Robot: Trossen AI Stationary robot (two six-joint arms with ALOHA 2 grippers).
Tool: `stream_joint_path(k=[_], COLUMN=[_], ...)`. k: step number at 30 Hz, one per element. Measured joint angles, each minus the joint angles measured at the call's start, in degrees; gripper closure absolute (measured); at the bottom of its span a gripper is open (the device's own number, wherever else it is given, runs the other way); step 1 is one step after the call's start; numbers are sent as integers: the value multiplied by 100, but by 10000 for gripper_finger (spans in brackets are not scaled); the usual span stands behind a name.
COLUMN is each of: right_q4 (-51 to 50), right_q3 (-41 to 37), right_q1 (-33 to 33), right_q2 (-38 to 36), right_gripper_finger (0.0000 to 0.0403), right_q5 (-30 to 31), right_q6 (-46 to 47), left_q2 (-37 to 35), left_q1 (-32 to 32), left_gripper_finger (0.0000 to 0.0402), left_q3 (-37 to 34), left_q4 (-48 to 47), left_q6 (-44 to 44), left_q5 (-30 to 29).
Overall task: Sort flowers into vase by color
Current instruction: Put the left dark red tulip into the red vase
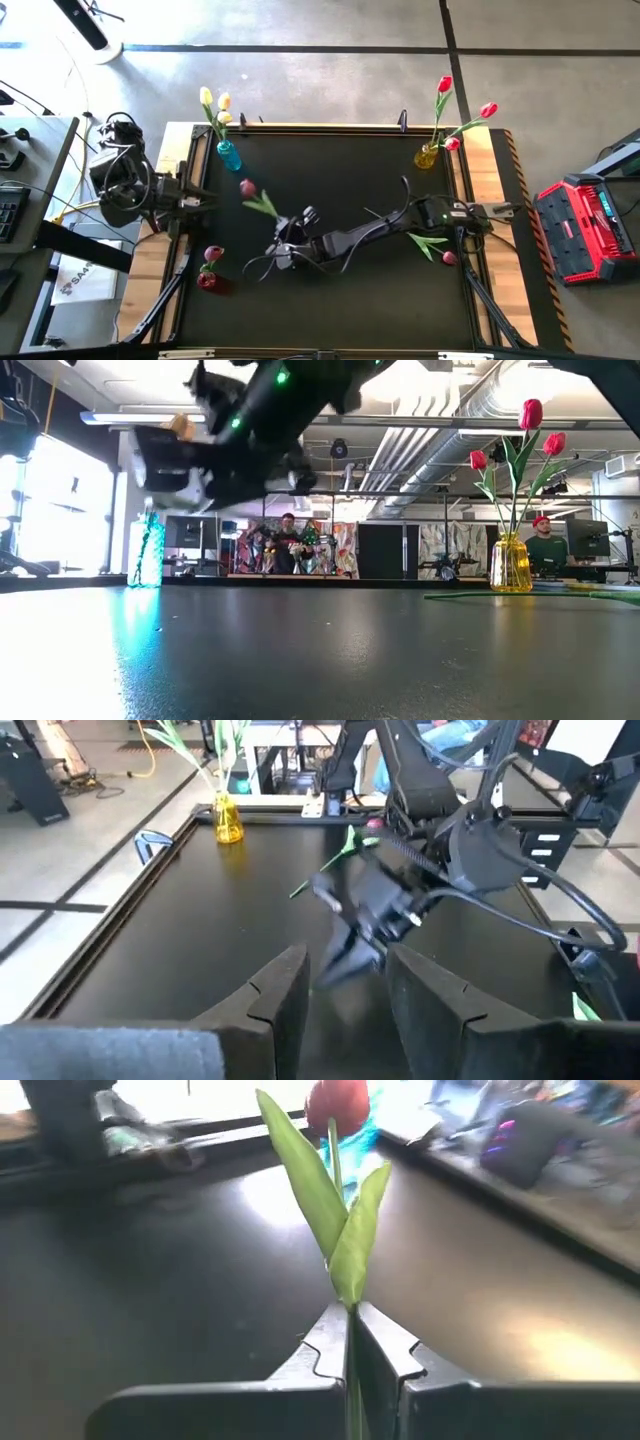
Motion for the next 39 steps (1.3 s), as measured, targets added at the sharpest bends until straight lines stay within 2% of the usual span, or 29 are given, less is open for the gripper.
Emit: stream_joint_path(k=[5, 8, 10, 14, 18, 21, 25, 28, 34, 39], right_q4=[-744, -1535, -2328, -4469, -6741, -7942, -7784, -7952, -7950, -7940], right_q3=[0, 0, 0, 0, 0, 0, -337, -537, -661, -611], right_q1=[233, 411, 516, 704, 975, 1246, 1534, 1625, 1507, 1397], right_q2=[-277, -498, -677, -914, -1049, -1059, -1159, -1174, -1172, -1213], right_gripper_finger=[403, 403, 403, 403, 403, 403, 403, 403, 403, 403], right_q5=[706, 1039, 1217, 1644, 1976, 2265, 3028, 3544, 3559, 3560], right_q6=[122, 360, 853, 2587, 5043, 6757, 7331, 8092, 8646, 8605], left_q2=[11, 20, 22, 37, 33, 33, 38, 61, 91, 92], left_q1=[0, 0, -2, -2, 0, -1, -2, 2, 11, 11], left_gripper_finger=[280, 280, 280, 280, 280, 280, 280, 280, 280, 280], left_q3=[-1, -1, -1, -1, -1, -1, -1, -1, -1, 1], left_q4=[6, 6, 6, 6, 6, 6, 28, 226, 832, 958], left_q6=[-123, -125, -125, -125, -125, -123, -72, 72, 649, 826], left_q5=[148, 148, 146, 103, -44, -188, -397, -528, -707, -720])
